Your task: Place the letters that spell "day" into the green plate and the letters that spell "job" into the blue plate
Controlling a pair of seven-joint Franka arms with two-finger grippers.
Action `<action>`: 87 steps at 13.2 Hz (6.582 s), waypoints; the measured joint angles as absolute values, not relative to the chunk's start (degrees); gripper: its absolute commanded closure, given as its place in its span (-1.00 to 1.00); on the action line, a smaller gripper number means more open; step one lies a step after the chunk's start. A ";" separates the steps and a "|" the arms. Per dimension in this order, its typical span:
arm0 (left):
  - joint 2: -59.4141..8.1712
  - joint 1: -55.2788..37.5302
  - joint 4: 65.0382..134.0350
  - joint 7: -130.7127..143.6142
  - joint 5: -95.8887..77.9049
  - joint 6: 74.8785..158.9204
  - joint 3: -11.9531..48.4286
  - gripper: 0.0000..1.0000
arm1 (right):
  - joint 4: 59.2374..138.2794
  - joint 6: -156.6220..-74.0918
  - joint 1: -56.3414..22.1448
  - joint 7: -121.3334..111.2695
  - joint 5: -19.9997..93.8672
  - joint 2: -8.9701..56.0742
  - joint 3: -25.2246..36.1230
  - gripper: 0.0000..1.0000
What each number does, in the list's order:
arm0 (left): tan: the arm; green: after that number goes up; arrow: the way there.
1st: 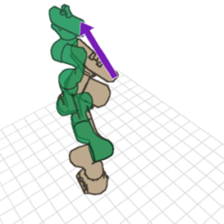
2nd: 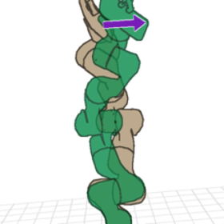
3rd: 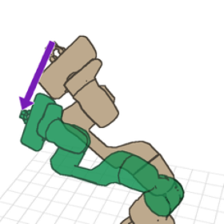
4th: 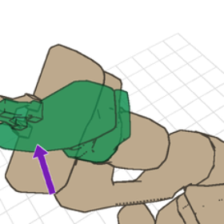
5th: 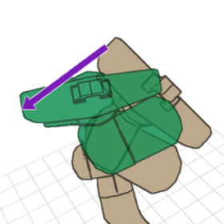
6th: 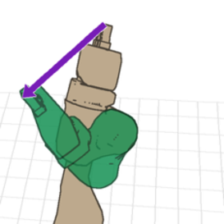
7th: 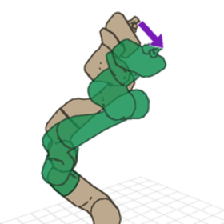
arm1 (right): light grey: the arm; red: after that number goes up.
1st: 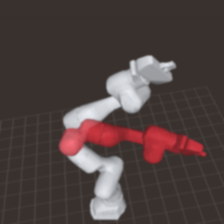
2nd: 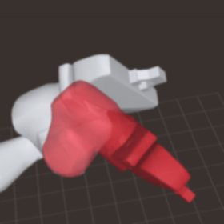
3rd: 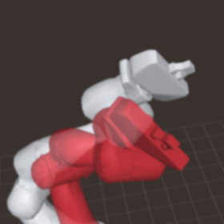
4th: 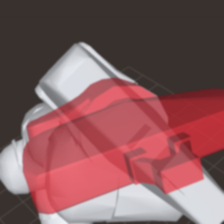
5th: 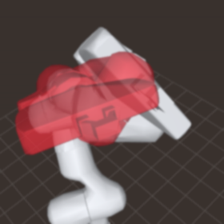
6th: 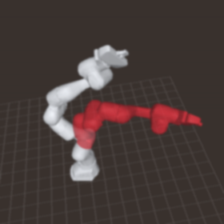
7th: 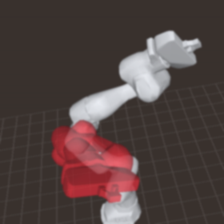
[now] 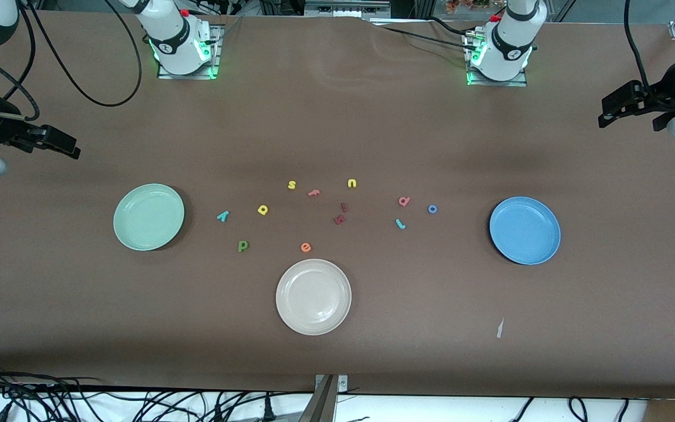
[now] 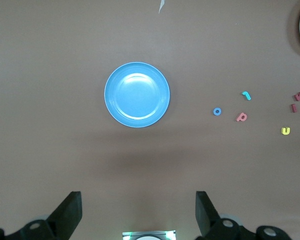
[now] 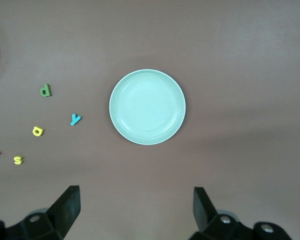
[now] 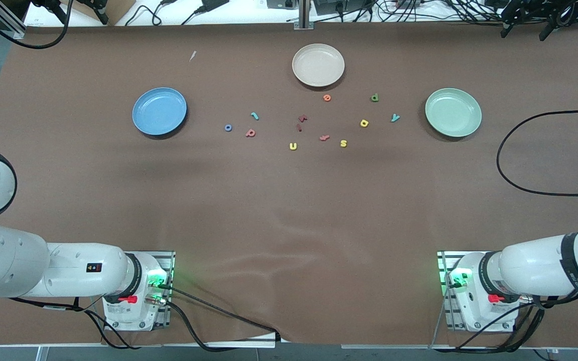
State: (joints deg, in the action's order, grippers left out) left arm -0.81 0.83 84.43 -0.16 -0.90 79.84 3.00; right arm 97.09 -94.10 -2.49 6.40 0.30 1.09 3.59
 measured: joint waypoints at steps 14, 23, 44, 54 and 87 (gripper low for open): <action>-0.81 0.92 84.29 -0.16 -0.90 79.83 3.69 -1.00 | 97.09 -94.10 -2.47 6.40 0.30 1.09 3.60 -1.00; -0.81 0.92 84.29 -0.15 -0.90 79.83 3.69 -1.00 | 97.09 -94.10 -2.47 6.40 0.30 1.09 3.59 -1.00; -0.81 0.92 84.29 -0.15 -0.90 79.83 3.69 -1.00 | 97.09 -94.10 -2.47 6.40 0.30 1.09 3.60 -1.00; -0.81 0.92 84.29 -0.15 -0.90 79.83 3.69 -1.00 | 97.09 -94.10 -2.47 6.40 0.30 1.09 3.60 -1.00; -5.26 -4.47 87.33 -0.16 -7.74 87.07 5.51 -1.00 | 97.09 -94.09 -2.46 6.46 0.34 1.15 3.59 -1.00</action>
